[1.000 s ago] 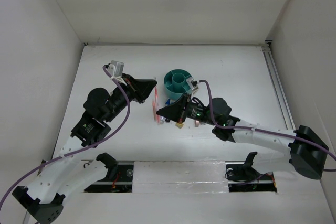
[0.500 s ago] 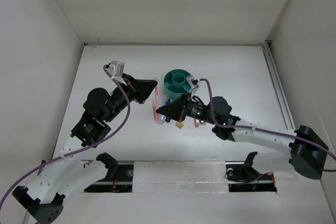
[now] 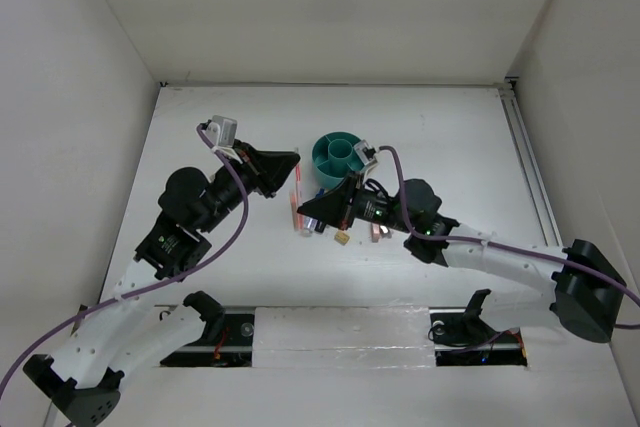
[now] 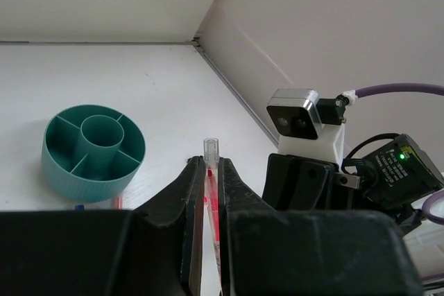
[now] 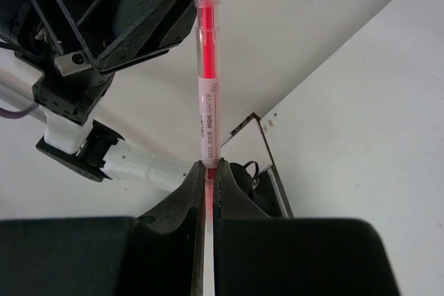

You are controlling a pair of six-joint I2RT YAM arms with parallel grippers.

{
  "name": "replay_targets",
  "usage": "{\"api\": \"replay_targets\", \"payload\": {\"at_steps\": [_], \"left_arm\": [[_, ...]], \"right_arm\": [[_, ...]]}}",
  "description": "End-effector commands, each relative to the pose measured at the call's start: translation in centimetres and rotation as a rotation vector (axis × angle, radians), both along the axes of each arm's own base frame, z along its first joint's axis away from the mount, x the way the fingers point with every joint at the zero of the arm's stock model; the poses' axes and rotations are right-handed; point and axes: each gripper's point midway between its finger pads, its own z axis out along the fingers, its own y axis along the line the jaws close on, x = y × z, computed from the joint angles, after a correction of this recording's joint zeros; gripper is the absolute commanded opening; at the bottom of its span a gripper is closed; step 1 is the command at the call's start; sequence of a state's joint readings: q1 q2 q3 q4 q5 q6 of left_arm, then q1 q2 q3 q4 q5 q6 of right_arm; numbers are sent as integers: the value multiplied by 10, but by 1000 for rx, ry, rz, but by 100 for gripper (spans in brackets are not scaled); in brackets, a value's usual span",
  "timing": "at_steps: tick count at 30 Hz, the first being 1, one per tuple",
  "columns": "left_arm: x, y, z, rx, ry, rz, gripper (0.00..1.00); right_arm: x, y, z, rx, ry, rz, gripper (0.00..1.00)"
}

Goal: Sort the stationery into containers
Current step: Cap the pen

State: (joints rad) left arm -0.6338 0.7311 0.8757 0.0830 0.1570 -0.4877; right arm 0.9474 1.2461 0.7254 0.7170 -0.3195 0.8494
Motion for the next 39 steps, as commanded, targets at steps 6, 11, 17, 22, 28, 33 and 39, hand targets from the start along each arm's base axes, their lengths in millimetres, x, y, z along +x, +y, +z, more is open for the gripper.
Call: {"api": "replay_targets", "payload": {"at_steps": [6,11,17,22,28,33,39], "left_arm": [[-3,-12,-9,59,20,-40,0],[-4,-14,-13,59,33,-50,0],[-3,-10,-17,85,54,-30,0],[0,-4,-23,105,81,3,0],[-4,-14,-25,110,85,-54,0],[-7,-16,-35,121,101,-75,0],[-6,-18,-40,139,109,-85,0]], "right_arm": [[-2,-3,61,139,-122,40,0],[-10,-5,69,188,-157,75,0],[21,-16,61,92,-124,-116,0],[13,-20,68,87,-151,-92,0],[21,-23,72,102,-143,-129,0],[19,-23,80,136,-169,-121,0],[27,-29,100,161,-204,-129,0]]}}
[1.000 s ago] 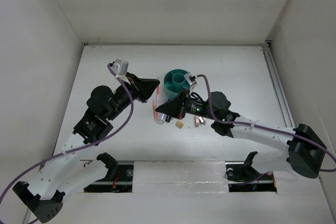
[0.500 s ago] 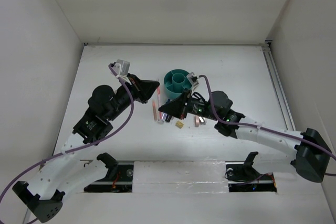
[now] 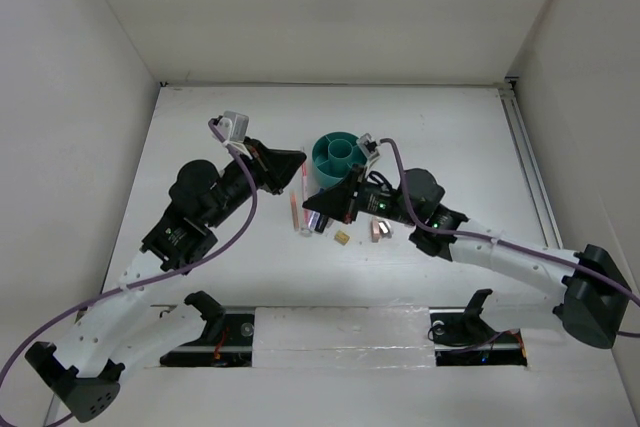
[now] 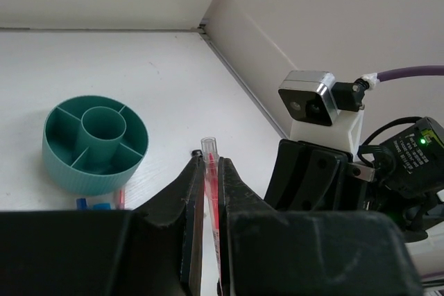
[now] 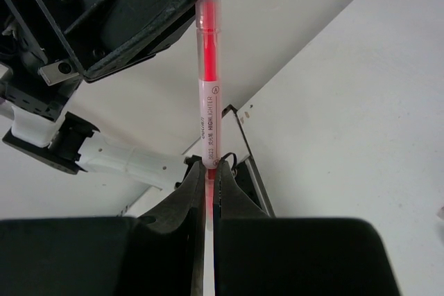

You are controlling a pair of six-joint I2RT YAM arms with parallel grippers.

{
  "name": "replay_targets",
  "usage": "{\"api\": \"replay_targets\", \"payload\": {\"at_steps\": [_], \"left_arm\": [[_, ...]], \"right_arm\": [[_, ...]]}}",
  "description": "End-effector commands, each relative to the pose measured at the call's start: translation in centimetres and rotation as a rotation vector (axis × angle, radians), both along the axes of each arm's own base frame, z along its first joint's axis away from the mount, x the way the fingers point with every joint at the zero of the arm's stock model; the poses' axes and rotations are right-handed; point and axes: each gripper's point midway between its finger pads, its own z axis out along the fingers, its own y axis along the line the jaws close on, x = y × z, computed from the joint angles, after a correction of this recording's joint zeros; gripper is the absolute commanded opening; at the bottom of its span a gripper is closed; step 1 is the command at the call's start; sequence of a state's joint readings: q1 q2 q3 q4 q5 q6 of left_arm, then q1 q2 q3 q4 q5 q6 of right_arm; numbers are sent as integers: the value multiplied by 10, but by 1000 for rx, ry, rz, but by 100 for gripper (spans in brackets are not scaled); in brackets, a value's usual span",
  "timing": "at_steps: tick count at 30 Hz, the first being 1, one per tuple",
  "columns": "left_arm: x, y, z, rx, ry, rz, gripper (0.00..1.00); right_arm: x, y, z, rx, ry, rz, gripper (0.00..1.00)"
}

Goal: Sort the stationery into containers
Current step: Cap the pen

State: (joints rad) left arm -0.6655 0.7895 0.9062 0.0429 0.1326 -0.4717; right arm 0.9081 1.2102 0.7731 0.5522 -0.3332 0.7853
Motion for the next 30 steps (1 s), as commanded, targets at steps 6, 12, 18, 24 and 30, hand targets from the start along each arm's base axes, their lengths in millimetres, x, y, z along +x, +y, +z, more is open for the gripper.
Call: {"api": "replay_targets", "payload": {"at_steps": [6,12,18,24,30], "left_arm": [[-13,-8,-37,97,83,-88,0],[-13,-15,-45,118,99,-120,0],[-15,-17,-47,117,100,-138,0],[-17,-18,-51,121,107,-148,0],[-18,-17,-49,116,100,-147,0]], "right_arm": [[22,-23,109,247,-208,-86,0],[22,-24,119,262,-216,-60,0],[27,-26,127,281,-214,-42,0],[41,-35,150,287,-250,-60,0],[44,-31,150,262,-252,-41,0]]}}
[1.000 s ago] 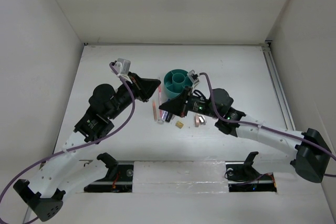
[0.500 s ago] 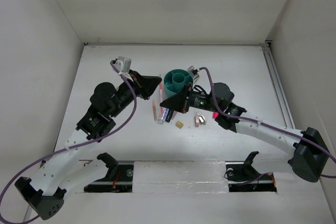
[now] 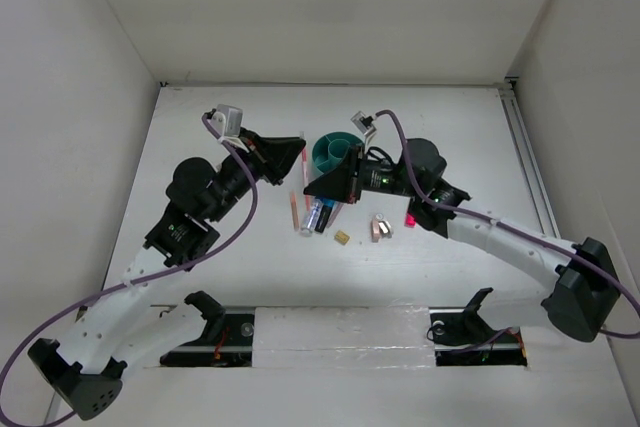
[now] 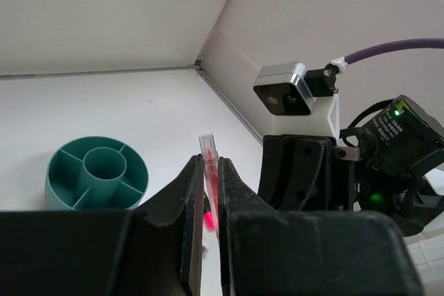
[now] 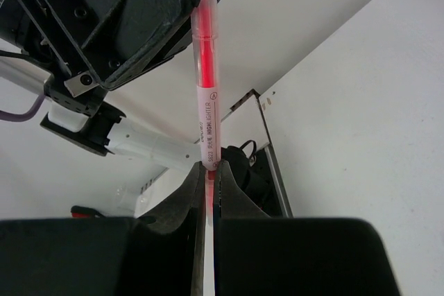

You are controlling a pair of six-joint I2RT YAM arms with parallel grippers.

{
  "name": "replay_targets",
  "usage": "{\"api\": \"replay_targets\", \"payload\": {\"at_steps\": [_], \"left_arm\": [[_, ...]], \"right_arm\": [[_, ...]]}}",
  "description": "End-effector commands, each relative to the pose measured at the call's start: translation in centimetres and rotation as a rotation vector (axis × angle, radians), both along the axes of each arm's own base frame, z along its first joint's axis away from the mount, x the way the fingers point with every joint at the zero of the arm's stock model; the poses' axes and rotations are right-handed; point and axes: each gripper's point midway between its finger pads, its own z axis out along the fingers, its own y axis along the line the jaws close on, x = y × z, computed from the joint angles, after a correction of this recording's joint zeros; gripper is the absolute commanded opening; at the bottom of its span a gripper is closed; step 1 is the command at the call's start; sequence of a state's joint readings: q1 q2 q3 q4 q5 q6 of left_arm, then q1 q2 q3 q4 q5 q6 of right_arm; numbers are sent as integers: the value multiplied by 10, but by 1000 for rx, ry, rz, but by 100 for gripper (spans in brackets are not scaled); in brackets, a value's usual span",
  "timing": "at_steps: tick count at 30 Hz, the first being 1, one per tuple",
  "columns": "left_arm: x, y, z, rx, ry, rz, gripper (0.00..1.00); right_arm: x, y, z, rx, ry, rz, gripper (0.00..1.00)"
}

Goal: Sort the stationery into containers
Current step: Cap the pen, then place the stationery into the container

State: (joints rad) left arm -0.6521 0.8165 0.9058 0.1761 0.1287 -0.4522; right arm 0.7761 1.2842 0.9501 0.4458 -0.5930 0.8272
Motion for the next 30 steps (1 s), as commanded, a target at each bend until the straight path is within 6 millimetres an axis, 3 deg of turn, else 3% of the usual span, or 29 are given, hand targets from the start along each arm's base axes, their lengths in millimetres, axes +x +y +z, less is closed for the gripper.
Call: {"api": "replay_targets", "payload": {"at_steps": [1,6,8,12,16,19,20,22,23,27,28,30], "left_arm": [[-30,-15,-73,173,194,-163,0],[-27,-13,-73,173,194,-145,0],[-25,-9,-72,173,193,-117,0],[-23,0,-49,124,158,-64,0],[-22,11,-24,75,116,-10,25],[-26,19,-11,46,82,13,54],[-25,21,-6,39,74,25,60],[-25,31,1,19,56,64,90],[-24,33,6,11,49,80,100],[-26,44,10,9,53,122,100],[-21,52,12,0,65,173,100],[-16,67,-3,39,127,263,100]], "right_arm": [[24,-25,121,291,-255,-162,0],[26,-18,113,273,-257,-157,0],[17,-9,106,254,-256,-113,0],[14,5,83,205,-248,-114,0],[17,19,59,163,-217,-104,0],[22,21,54,149,-228,-120,0],[26,23,45,134,-213,-130,0],[29,26,39,121,-217,-131,0],[32,28,33,107,-220,-133,0],[59,24,13,46,-252,-195,0],[67,20,17,46,-275,-224,0],[91,7,11,3,-359,-284,0]]}}
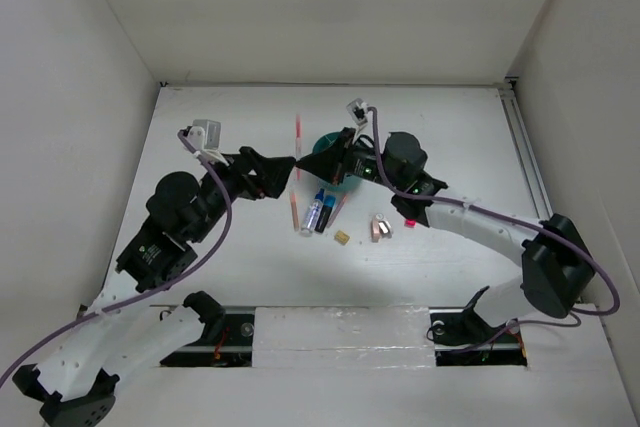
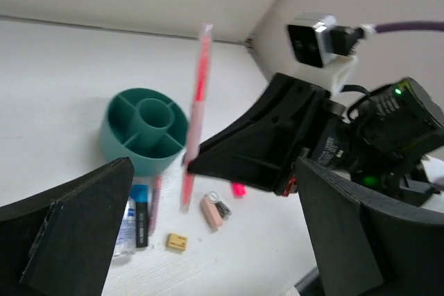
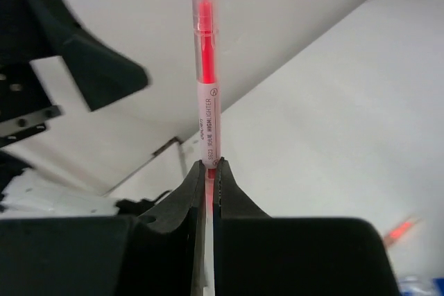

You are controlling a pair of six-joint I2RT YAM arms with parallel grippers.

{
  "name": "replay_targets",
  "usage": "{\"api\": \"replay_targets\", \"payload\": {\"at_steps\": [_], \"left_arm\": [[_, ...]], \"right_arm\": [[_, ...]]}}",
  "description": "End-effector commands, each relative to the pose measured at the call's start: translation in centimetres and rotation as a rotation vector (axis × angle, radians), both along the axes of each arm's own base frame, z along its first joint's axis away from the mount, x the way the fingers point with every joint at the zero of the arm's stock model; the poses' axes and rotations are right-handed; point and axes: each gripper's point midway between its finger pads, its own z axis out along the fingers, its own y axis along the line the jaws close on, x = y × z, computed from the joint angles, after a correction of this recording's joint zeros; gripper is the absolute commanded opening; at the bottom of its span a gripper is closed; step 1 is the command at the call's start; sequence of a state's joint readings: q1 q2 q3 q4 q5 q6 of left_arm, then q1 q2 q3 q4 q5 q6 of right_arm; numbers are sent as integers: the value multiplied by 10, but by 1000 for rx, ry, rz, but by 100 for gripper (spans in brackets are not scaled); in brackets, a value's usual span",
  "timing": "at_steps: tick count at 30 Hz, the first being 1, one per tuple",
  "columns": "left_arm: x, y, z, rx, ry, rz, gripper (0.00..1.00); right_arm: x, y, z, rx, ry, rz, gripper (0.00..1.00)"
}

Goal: Sort the stationery into containers
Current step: Place the stationery into the container

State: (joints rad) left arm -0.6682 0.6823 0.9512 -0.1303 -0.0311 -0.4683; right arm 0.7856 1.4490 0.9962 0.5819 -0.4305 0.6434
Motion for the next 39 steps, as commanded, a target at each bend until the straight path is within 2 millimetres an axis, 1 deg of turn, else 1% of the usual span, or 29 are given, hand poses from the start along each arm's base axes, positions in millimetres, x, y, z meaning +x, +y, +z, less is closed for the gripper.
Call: {"api": "replay_targets", "payload": {"at_steps": [1,2,3,4,5,6,8,9,11,12,13,14,15,16,17,18,19,20,21,22,24,25,27,28,29,32,33,36,39], "left_arm": [[11,38,4,6,37,216,100],[12,47,2,22,51,260,100],[13,54,-12,71,95,296,100],[13,60,-18,91,111,322,100],[16,65,-26,119,131,355,100],[15,68,-41,159,165,366,100],[17,72,-54,196,182,388,100],[15,73,-70,223,205,387,100],[13,77,-77,222,202,400,100],[13,78,-77,232,198,398,100],[12,79,-68,216,174,397,100],[14,78,-65,215,161,396,100],[13,79,-65,208,155,397,100],[13,79,-65,217,151,396,100],[12,77,-65,216,152,385,100],[12,75,-65,215,153,373,100],[10,72,-66,213,154,353,100],[10,72,-66,222,150,352,100],[10,70,-64,215,145,341,100],[12,69,-66,221,151,341,100],[11,68,-66,229,148,331,100],[11,66,-66,228,148,320,100],[10,63,-64,220,143,306,100],[9,61,-65,218,144,293,100],[9,60,-69,232,147,282,100],[8,59,-65,218,135,274,100],[8,59,-65,218,135,274,100],[7,55,-63,218,126,250,100],[6,54,-63,225,122,240,100]], "right_arm": [[43,-23,31,4,-222,-151,0],[53,-30,30,-17,-263,-187,0],[60,-35,30,-40,-306,-218,0],[67,-38,24,-84,-374,-250,0],[78,-44,19,-112,-396,-287,0],[90,-52,15,-140,-420,-314,0],[105,-57,3,-183,-474,-323,0],[112,-64,-2,-185,-484,-298,0],[123,-66,-14,-181,-500,-267,0],[125,-67,-20,-183,-504,-245,0],[136,-75,-21,-186,-505,-269,0],[144,-76,-33,-194,-476,-274,0],[147,-78,-38,-194,-467,-265,0],[155,-85,-40,-197,-467,-284,0],[155,-84,-40,-182,-461,-285,0],[159,-90,-39,-163,-465,-302,0],[160,-88,-45,-166,-463,-288,0],[163,-92,-46,-164,-452,-298,0],[165,-90,-55,-169,-445,-283,0],[166,-89,-60,-174,-437,-281,0],[174,-91,-60,-175,-439,-290,0],[177,-89,-74,-188,-402,-283,0],[185,-90,-76,-187,-392,-291,0],[187,-88,-90,-190,-346,-284,0],[192,-90,-92,-185,-330,-282,0],[190,-89,-100,-144,-295,-254,0],[191,-89,-106,-146,-276,-252,0],[190,-89,-113,-149,-269,-251,0],[187,-93,-125,-158,-252,-267,0]]}}
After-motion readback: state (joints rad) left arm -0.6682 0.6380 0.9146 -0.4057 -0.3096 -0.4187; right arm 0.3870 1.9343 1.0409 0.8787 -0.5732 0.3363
